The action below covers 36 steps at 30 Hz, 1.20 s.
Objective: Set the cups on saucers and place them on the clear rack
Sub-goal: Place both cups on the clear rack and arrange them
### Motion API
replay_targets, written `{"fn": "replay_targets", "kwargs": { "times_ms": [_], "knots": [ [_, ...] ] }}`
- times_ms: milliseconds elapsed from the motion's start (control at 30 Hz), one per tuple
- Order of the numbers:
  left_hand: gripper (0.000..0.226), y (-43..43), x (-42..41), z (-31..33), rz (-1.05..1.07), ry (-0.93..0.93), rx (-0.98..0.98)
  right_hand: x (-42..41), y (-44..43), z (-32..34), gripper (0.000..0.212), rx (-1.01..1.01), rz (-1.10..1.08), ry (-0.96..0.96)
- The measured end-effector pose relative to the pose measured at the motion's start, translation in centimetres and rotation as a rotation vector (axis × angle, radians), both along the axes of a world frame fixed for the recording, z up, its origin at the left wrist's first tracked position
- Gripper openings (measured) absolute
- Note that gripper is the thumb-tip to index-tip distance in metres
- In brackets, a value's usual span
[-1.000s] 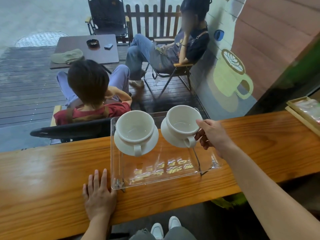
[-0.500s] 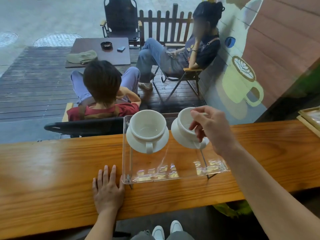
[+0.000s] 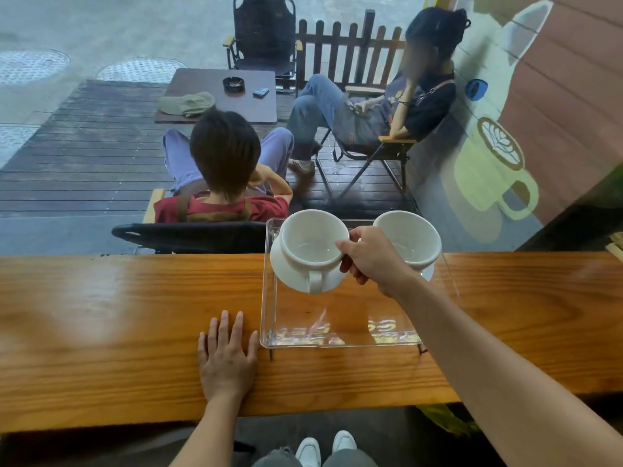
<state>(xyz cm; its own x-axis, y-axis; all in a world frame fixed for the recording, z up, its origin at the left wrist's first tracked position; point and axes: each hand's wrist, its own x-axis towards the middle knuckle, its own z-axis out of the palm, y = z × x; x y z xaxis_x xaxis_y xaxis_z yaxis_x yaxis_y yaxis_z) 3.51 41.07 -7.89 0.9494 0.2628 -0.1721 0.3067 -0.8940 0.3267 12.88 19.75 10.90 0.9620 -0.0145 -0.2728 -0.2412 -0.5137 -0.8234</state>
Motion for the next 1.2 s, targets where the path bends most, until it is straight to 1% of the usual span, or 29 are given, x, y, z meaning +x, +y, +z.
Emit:
{"fn": "replay_targets", "kwargs": {
  "times_ms": [200, 300, 400, 500, 600, 700, 833, 933, 1067, 1200],
  "knots": [
    [0.058, 0.0, 0.0, 0.1, 0.001, 0.005, -0.001, 0.3, -0.1, 0.1, 0.015, 0.015, -0.008, -0.012],
    [0.058, 0.1, -0.1, -0.1, 0.000, 0.006, 0.000, -0.2, -0.2, -0.4, 0.021, 0.023, -0.077, -0.056],
    [0.057, 0.0, -0.1, -0.2, 0.000, 0.005, 0.008, -1.7, -0.7, -1.5, 0.024, 0.071, -0.165, -0.065],
    [0.057, 0.0, -0.1, -0.2, -0.002, 0.002, 0.014, -3.4, -1.2, -2.7, 0.025, 0.114, -0.198, 0.029],
    [0.057, 0.0, 0.0, -0.1, -0.002, 0.000, 0.006, -4.0, -1.1, -3.3, 0.023, 0.253, -0.217, 0.190],
    [0.057, -0.1, -0.1, -0.1, -0.005, 0.006, 0.017, -3.9, -0.6, -3.6, 0.021, 0.400, -0.252, 0.272],
    [0.057, -0.1, 0.0, 0.0, -0.008, 0.009, 0.015, -3.6, 0.5, -3.8, 0.023, 0.509, -0.296, 0.304],
    [0.057, 0.0, 0.0, 0.0, -0.008, 0.010, 0.013, -3.5, 1.1, -4.1, 0.023, 0.516, -0.319, 0.302],
    [0.057, 0.0, 0.0, -0.1, -0.007, 0.011, 0.018, -3.3, 1.5, -4.4, 0.015, 0.533, -0.331, 0.312],
    [0.058, 0.1, 0.0, -0.4, -0.008, 0.003, 0.020, -3.2, 1.6, -4.7, 0.015, 0.574, -0.352, 0.305]
  ]
}}
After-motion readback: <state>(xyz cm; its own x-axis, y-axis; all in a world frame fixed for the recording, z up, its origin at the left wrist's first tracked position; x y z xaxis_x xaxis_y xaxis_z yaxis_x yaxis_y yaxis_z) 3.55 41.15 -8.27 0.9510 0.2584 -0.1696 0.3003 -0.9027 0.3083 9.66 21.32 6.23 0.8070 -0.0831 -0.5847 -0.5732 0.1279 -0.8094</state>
